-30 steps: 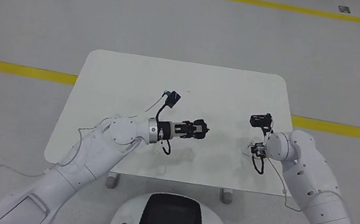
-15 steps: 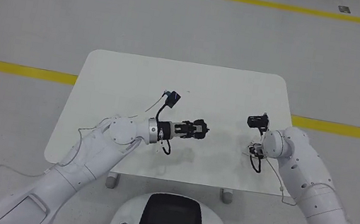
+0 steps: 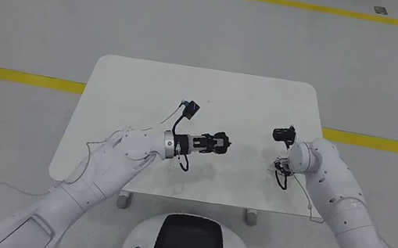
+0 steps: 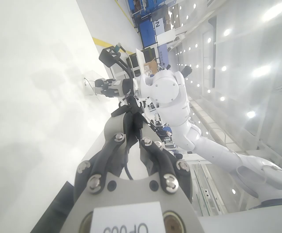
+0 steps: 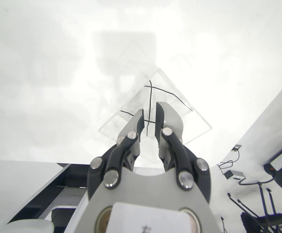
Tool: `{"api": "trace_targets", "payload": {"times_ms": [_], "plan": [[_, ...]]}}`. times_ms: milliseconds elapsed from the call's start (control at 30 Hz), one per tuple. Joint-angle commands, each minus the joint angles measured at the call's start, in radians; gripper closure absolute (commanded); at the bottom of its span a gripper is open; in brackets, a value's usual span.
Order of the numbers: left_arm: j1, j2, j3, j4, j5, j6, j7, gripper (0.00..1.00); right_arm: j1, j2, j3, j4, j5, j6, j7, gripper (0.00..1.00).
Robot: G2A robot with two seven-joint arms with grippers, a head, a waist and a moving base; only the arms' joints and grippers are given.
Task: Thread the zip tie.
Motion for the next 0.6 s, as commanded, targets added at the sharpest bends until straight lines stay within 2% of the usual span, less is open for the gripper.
{"api": "trace_targets", "payload": {"times_ms": [0,567], "plan": [[0.0,0.0,0.0,0.0,0.0,0.0,0.0,1.0,0.004,-0.003,-0.003,0.008,0.001,0.0,-0.002,0.88],[0.0,0.0,0.0,0.0,0.0,0.0,0.0,1.0,0.029,-0.027,-0.025,0.053,-0.018,0.011,-0.006,0.89]]}}
